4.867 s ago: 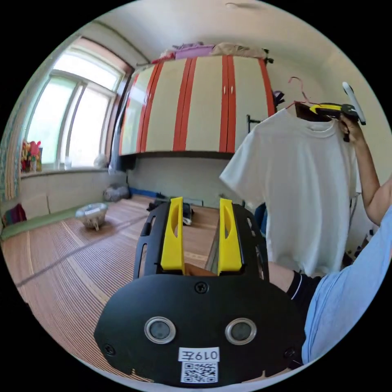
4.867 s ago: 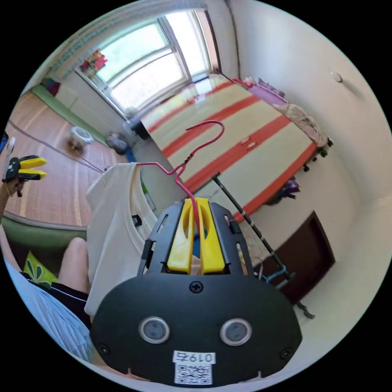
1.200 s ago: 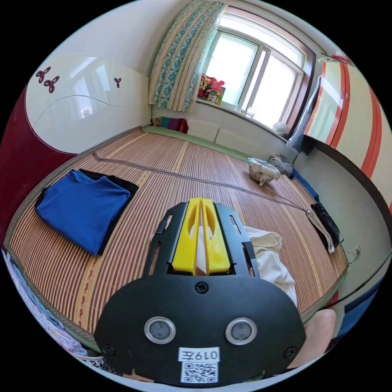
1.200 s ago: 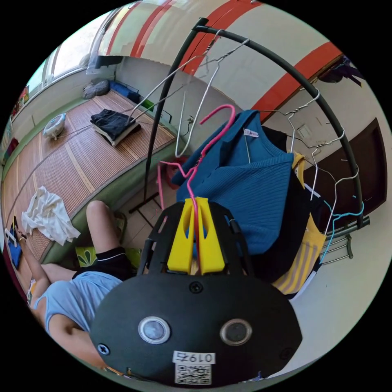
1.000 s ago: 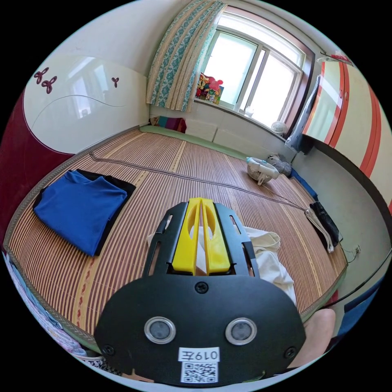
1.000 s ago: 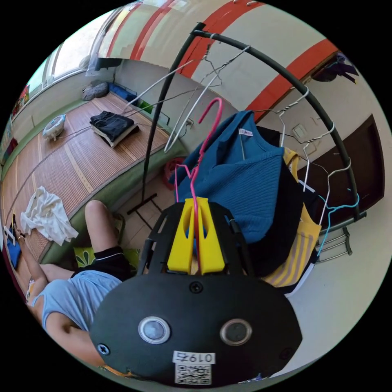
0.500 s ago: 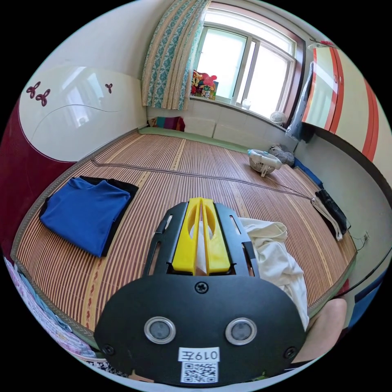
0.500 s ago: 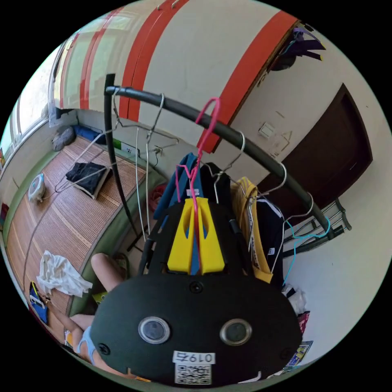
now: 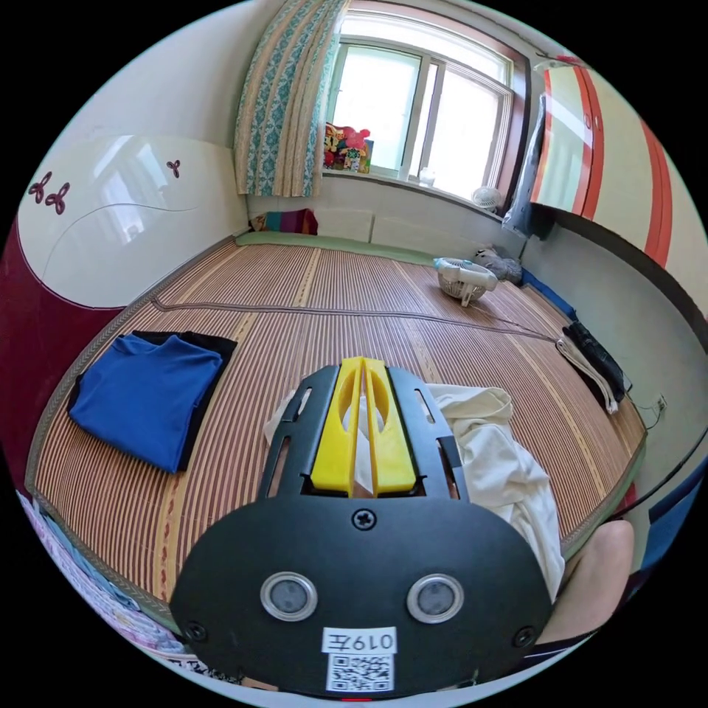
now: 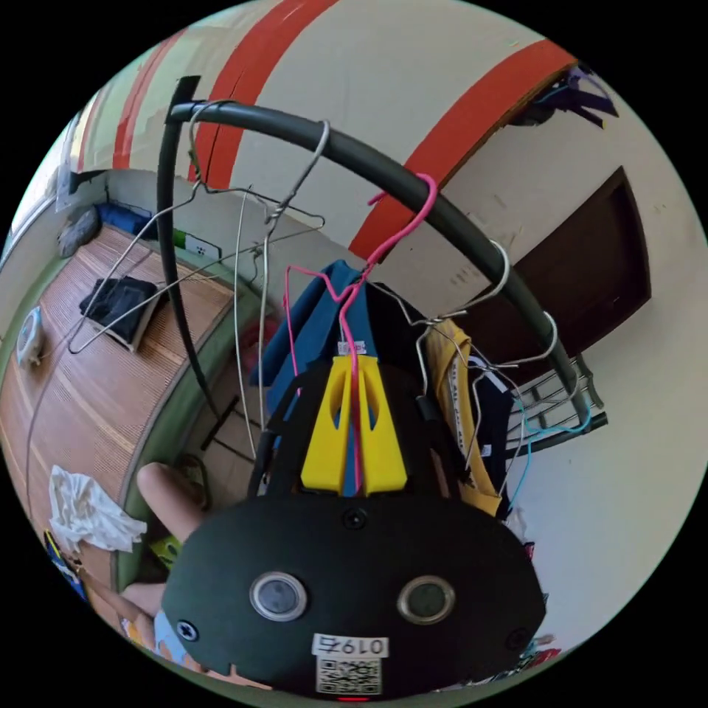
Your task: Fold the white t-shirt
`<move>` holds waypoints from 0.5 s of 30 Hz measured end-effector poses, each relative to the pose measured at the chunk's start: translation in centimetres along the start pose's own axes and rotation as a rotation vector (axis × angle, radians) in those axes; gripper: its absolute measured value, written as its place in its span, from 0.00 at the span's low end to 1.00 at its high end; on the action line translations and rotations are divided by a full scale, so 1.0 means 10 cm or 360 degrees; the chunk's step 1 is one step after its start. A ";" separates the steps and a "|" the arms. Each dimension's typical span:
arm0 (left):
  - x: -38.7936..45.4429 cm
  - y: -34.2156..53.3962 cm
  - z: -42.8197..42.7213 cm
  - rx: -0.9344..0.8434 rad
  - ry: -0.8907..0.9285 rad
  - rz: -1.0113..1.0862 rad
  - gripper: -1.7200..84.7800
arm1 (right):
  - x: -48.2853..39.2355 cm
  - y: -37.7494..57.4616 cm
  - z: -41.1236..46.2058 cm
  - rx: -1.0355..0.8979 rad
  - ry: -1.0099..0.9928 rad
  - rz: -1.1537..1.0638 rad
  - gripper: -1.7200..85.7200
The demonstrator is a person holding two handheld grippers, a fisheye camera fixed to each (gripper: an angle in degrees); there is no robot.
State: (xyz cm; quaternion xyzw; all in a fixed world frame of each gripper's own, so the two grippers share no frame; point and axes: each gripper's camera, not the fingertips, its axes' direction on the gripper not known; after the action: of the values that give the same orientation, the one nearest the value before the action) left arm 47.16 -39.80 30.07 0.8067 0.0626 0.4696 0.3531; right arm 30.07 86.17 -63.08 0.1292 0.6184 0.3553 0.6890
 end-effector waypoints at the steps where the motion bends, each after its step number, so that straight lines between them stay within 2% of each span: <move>1: -0.01 -0.01 0.02 -0.0013 0.0000 -0.0002 0.03 | -0.06 0.05 -0.04 0.0040 0.0057 -0.0007 0.06; 6: -0.01 -0.10 0.13 -0.0139 -0.0095 0.0017 0.03 | -0.78 0.76 -0.54 0.0543 0.0587 0.0024 0.08; 8: 0.01 -0.12 0.15 -0.0145 -0.0175 0.0047 0.03 | -1.17 1.02 -0.68 0.0726 0.0646 -0.0042 0.07; 10: 0.03 -0.14 0.16 -0.0133 -0.0247 0.0086 0.03 | -1.64 1.25 -0.79 0.0924 0.0532 -0.0174 0.06; 13: 0.08 -0.16 0.15 -0.0085 -0.0357 0.0159 0.03 | -2.61 1.60 -0.80 0.1216 0.0124 -0.0457 0.02; 15: 0.08 -0.17 0.12 -0.0055 -0.0411 0.0203 0.03 | -3.50 1.84 -0.63 0.1413 -0.0301 -0.0723 0.01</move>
State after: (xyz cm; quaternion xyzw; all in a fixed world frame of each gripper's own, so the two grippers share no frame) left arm 48.95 -38.86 29.19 0.8566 -0.0428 0.3845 0.3414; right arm 18.69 74.97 -26.39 0.3035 0.6572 -0.1141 0.6804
